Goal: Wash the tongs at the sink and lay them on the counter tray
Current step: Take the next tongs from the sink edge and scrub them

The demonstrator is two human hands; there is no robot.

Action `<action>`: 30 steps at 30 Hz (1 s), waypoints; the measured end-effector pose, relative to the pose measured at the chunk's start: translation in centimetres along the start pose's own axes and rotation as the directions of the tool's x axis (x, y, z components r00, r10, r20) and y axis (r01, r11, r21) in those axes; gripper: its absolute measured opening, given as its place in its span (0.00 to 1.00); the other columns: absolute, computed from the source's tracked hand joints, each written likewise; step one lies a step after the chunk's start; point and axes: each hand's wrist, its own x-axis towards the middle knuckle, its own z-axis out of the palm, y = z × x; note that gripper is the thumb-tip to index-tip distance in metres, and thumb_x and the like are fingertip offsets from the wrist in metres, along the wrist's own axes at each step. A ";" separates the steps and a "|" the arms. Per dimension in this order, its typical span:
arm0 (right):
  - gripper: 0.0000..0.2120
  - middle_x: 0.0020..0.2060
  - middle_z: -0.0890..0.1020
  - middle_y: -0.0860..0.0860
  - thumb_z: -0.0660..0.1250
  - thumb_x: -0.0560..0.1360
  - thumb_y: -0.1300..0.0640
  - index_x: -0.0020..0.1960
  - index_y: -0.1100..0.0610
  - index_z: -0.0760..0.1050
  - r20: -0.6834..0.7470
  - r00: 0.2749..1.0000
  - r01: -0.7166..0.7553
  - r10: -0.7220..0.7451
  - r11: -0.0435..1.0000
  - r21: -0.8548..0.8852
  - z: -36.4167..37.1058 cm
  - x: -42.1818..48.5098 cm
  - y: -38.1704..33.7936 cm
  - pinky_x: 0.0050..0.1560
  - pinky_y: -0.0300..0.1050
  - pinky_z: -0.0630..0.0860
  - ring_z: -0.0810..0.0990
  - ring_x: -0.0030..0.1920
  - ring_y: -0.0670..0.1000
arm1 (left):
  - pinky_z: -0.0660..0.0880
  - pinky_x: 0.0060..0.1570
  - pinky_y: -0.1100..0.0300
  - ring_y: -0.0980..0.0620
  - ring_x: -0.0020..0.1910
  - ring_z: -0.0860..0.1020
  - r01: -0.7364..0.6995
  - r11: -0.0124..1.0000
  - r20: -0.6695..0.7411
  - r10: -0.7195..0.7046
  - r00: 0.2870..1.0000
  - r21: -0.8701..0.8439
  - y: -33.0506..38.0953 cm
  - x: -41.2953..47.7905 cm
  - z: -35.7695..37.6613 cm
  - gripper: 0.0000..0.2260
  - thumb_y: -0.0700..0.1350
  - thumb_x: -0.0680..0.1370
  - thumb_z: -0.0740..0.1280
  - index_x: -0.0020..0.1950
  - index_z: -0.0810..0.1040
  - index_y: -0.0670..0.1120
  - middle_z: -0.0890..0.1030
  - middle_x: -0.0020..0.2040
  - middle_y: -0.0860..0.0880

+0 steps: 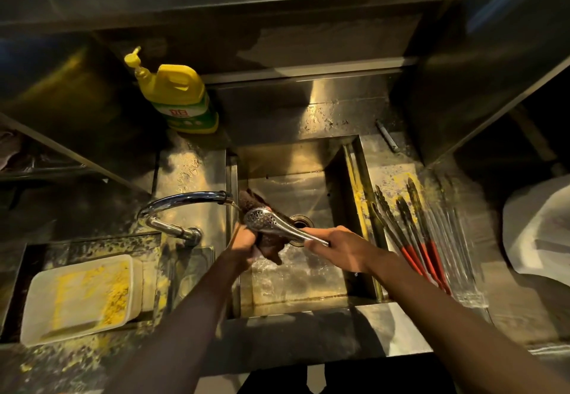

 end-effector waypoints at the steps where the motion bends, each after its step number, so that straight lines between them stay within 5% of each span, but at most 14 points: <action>1: 0.21 0.35 0.78 0.43 0.56 0.83 0.39 0.75 0.38 0.66 0.025 1.000 0.008 -0.007 1.000 -0.026 -0.2 -0.2 0.3 0.35 0.33 0.69 0.76 0.32 0.39 | 0.79 0.30 0.54 0.41 0.36 0.80 -0.044 0.997 0.037 0.041 0.998 0.070 0.6 -0.5 -0.2 0.12 0.45 0.80 0.64 0.53 0.78 0.36 0.81 0.42 0.36; 4: 0.21 0.32 0.77 0.45 0.58 0.82 0.39 0.75 0.35 0.64 0.076 0.997 0.043 -0.032 0.989 -0.140 -1.6 -0.9 1.0 0.35 0.35 0.70 0.76 0.30 0.41 | 0.78 0.37 0.57 0.50 0.37 0.80 -0.284 0.910 0.250 0.212 0.945 0.303 2.4 -1.0 -1.3 0.08 0.40 0.76 0.69 0.40 0.84 0.51 0.82 0.35 0.49; 6: 0.21 0.30 0.77 0.45 0.59 0.82 0.40 0.74 0.35 0.64 0.064 0.998 0.035 -0.025 0.986 -0.161 -1.9 -0.8 0.8 0.35 0.37 0.71 0.76 0.30 0.42 | 0.76 0.35 0.57 0.51 0.33 0.79 -0.313 0.901 0.318 0.214 0.923 0.300 3.0 -1.4 -1.2 0.04 0.46 0.73 0.71 0.38 0.83 0.52 0.81 0.33 0.49; 10: 0.20 0.37 0.80 0.44 0.58 0.83 0.41 0.74 0.37 0.67 0.016 1.000 -0.008 0.008 1.000 0.021 0.0 0.2 -0.3 0.37 0.35 0.71 0.77 0.35 0.40 | 0.76 0.26 0.55 0.42 0.28 0.80 -0.103 0.993 0.172 0.091 0.981 0.059 1.3 -1.2 0.2 0.15 0.50 0.77 0.65 0.44 0.79 0.37 0.80 0.36 0.36; 12: 0.21 0.39 0.81 0.44 0.57 0.83 0.40 0.75 0.38 0.65 0.027 1.000 -0.013 0.012 1.000 0.018 0.4 0.1 -0.2 0.37 0.34 0.72 0.78 0.36 0.40 | 0.79 0.30 0.52 0.39 0.34 0.82 -0.097 0.987 0.126 0.081 0.989 0.126 0.8 -0.8 -0.6 0.15 0.46 0.79 0.65 0.49 0.78 0.32 0.81 0.40 0.32; 15: 0.21 0.34 0.78 0.44 0.58 0.82 0.39 0.75 0.38 0.66 0.067 0.998 0.028 -0.020 0.993 -0.118 -1.1 -0.4 0.7 0.35 0.32 0.70 0.78 0.33 0.39 | 0.78 0.42 0.49 0.40 0.41 0.80 -0.202 0.899 0.168 0.146 0.975 0.389 1.6 -0.7 -2.1 0.06 0.42 0.78 0.68 0.43 0.82 0.44 0.82 0.39 0.40; 18: 0.23 0.38 0.79 0.45 0.56 0.80 0.35 0.75 0.36 0.64 0.082 0.997 0.022 -0.001 0.970 -0.244 -2.7 -0.6 1.5 0.41 0.41 0.74 0.79 0.38 0.43 | 0.75 0.39 0.54 0.48 0.36 0.80 -0.227 0.828 0.167 0.163 0.972 0.513 2.2 -1.3 -1.8 0.05 0.44 0.72 0.70 0.36 0.83 0.51 0.82 0.34 0.48; 21: 0.23 0.42 0.80 0.47 0.56 0.81 0.35 0.75 0.36 0.64 0.019 0.998 -0.057 0.062 0.975 -0.213 -3.3 -1.7 2.6 0.49 0.48 0.76 0.79 0.47 0.49 | 0.77 0.47 0.59 0.60 0.38 0.82 -0.181 0.907 0.048 0.177 0.983 0.380 2.1 -1.1 -1.7 0.10 0.33 0.73 0.72 0.46 0.82 0.48 0.85 0.37 0.55; 25: 0.27 0.53 0.82 0.51 0.50 0.78 0.28 0.72 0.37 0.67 -0.089 0.986 -0.141 0.141 0.990 0.006 -1.8 -2.9 3.0 0.60 0.54 0.76 0.80 0.57 0.52 | 0.76 0.58 0.52 0.46 0.51 0.82 -0.126 0.980 -0.094 0.142 0.985 0.156 2.0 -1.9 -1.2 0.12 0.40 0.72 0.74 0.55 0.80 0.45 0.85 0.51 0.46; 28: 0.23 0.56 0.83 0.53 0.56 0.83 0.39 0.71 0.49 0.70 -0.148 0.971 -0.170 0.189 0.977 0.131 -0.4 -2.8 1.5 0.58 0.46 0.74 0.80 0.58 0.53 | 0.78 0.53 0.56 0.46 0.50 0.83 -0.151 0.983 -0.130 0.163 0.978 0.102 1.9 -2.6 0.7 0.09 0.38 0.73 0.74 0.51 0.81 0.46 0.86 0.46 0.49; 30: 0.21 0.47 0.83 0.48 0.57 0.82 0.39 0.68 0.49 0.73 -0.213 0.954 -0.186 0.209 0.975 0.123 0.2 -3.0 1.2 0.54 0.48 0.78 0.82 0.49 0.49 | 0.77 0.46 0.61 0.51 0.44 0.82 -0.157 0.979 -0.174 0.179 0.968 0.132 1.7 -3.2 2.4 0.08 0.38 0.73 0.75 0.47 0.80 0.49 0.85 0.42 0.52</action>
